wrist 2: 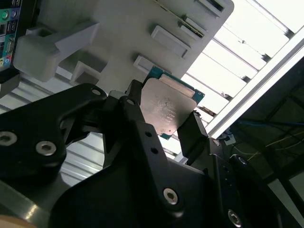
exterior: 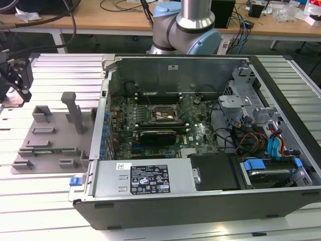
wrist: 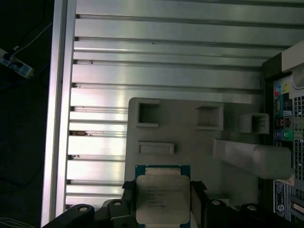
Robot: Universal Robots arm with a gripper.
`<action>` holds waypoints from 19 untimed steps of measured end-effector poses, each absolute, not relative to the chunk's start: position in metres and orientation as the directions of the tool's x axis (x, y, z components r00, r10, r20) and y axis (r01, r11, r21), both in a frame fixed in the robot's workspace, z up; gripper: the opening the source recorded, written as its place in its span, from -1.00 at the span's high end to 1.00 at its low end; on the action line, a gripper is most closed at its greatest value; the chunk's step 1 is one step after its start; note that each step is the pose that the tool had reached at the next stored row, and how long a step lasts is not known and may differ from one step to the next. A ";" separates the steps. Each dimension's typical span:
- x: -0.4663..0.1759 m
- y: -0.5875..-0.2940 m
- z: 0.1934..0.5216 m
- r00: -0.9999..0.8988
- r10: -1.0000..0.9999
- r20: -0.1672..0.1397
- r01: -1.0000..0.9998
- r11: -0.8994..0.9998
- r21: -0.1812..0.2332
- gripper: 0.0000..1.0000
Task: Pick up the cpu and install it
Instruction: 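Pick up the cpu and move it towards the insertion slot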
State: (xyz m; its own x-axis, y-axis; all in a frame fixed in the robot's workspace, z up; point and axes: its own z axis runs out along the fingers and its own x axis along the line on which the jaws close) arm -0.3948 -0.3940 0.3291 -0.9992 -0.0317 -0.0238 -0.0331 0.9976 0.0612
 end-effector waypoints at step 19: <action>-0.395 -0.394 0.365 -0.999 -0.032 -0.024 -0.033 0.998 0.061 -0.09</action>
State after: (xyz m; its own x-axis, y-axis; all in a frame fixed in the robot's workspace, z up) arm -0.3948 -0.3938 0.3650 -0.9992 -0.0318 -0.0238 -0.0332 0.9976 0.0612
